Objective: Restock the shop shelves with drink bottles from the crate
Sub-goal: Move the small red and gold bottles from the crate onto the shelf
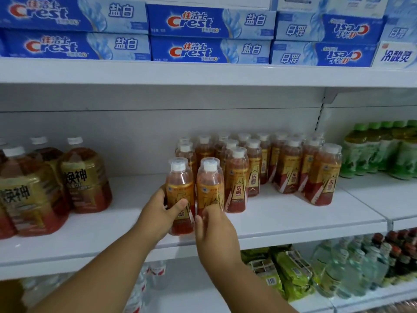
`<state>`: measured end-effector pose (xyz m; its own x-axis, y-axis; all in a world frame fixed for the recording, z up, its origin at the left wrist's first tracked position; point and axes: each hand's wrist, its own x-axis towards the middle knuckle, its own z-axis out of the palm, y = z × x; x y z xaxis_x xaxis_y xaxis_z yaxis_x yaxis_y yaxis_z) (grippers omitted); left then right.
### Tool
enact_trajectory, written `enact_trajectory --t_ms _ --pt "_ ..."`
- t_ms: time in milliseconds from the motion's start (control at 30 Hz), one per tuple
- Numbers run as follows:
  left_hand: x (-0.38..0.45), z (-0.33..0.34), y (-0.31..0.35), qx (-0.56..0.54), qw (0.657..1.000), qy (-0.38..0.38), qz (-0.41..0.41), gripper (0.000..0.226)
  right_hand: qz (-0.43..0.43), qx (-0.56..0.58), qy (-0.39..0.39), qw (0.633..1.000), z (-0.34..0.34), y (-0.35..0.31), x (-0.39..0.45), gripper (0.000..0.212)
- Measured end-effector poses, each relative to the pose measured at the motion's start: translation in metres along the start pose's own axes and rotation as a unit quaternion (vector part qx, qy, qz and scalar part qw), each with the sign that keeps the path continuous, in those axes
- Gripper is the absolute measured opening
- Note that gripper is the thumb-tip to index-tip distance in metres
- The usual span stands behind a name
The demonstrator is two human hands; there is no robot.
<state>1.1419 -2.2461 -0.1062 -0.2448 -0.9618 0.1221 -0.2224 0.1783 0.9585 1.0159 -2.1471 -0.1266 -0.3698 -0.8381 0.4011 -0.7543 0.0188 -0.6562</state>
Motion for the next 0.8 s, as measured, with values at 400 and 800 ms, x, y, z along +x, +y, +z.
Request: enact_trajectory --t_ms 400,800 --pt "0.000 0.004 0.002 0.011 1.000 0.004 0.009 0.032 0.099 -0.051 -0.048 0.993 0.004 -0.008 0.060 0.006" --pt "0.006 0.006 -0.001 -0.014 1.000 0.005 -0.003 0.031 0.131 0.107 0.029 0.985 0.019 -0.002 0.036 0.058"
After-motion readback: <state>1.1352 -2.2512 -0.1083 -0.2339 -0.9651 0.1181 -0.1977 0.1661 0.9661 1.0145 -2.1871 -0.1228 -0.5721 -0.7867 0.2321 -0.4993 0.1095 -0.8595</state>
